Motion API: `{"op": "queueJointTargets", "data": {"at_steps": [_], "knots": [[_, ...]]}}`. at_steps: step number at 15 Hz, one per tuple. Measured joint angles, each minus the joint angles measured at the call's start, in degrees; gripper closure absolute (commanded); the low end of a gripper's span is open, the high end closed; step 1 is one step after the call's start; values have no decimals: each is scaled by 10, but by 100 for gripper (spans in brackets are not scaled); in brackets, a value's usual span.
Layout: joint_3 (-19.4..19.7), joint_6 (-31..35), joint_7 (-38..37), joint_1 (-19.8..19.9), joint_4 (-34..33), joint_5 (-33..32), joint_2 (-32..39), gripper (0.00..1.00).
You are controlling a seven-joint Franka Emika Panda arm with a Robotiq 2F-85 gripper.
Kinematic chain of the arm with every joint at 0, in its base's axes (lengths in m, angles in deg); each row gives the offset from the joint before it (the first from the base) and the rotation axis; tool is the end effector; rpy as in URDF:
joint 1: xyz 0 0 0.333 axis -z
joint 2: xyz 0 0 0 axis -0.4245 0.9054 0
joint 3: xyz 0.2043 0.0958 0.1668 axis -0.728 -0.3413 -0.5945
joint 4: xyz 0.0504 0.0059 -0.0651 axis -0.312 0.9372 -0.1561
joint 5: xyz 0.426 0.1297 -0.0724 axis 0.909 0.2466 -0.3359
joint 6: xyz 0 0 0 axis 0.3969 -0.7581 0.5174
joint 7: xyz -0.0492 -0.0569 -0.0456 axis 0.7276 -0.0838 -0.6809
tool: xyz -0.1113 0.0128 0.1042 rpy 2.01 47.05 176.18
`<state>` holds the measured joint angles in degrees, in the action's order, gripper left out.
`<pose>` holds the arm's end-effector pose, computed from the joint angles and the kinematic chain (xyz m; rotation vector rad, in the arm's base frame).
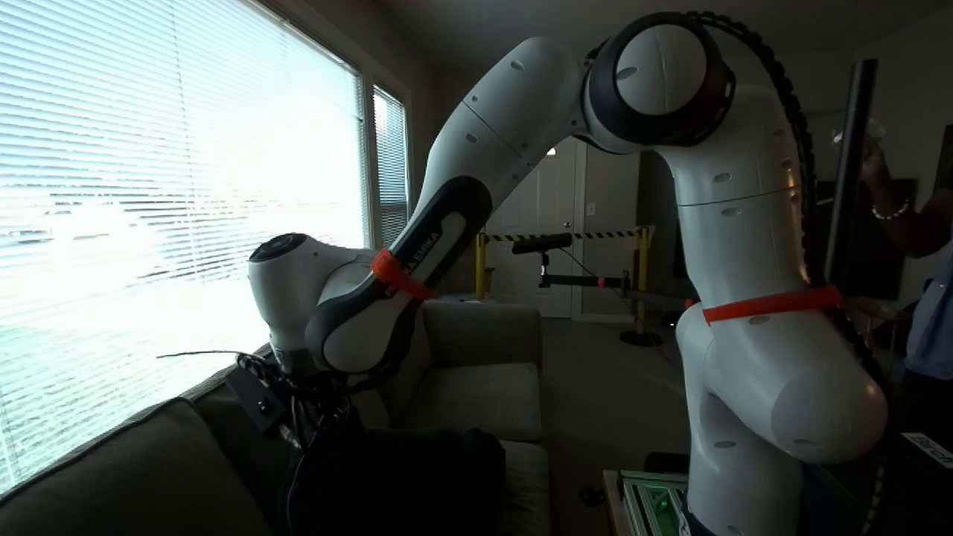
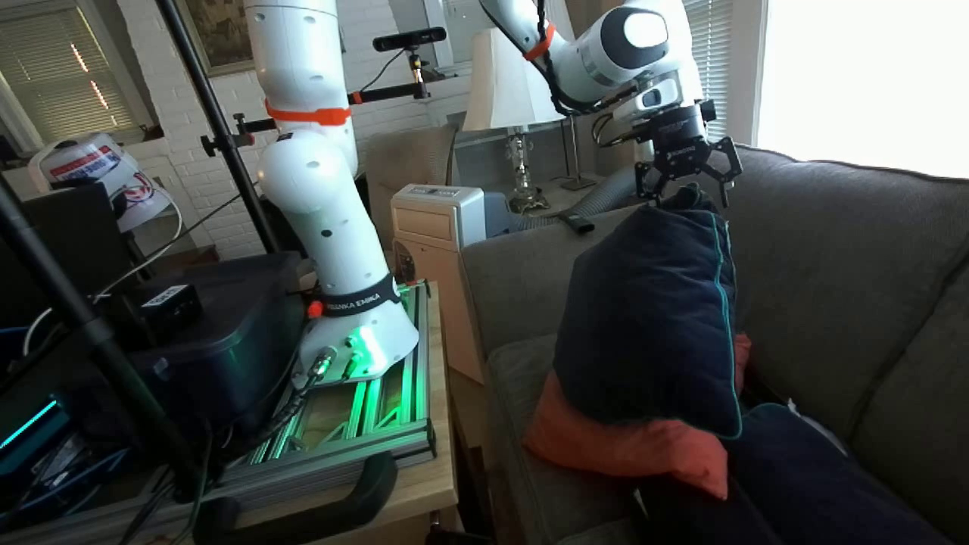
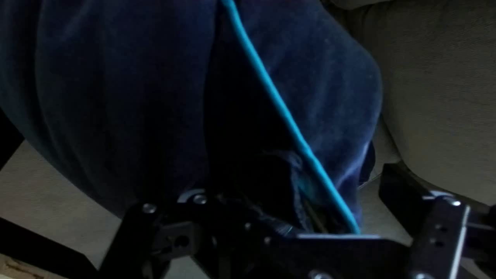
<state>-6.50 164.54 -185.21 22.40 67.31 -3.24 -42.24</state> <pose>0.5948 -0.0430 0.1840 1.3816 -2.6342 0.4838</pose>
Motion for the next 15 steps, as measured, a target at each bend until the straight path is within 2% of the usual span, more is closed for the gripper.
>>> {"op": "queueJointTargets", "data": {"at_steps": [5, 15], "knots": [[13, 11, 2, 14, 5, 13, -28, 0], [17, 54, 2, 32, 19, -28, -88, 0]]}}
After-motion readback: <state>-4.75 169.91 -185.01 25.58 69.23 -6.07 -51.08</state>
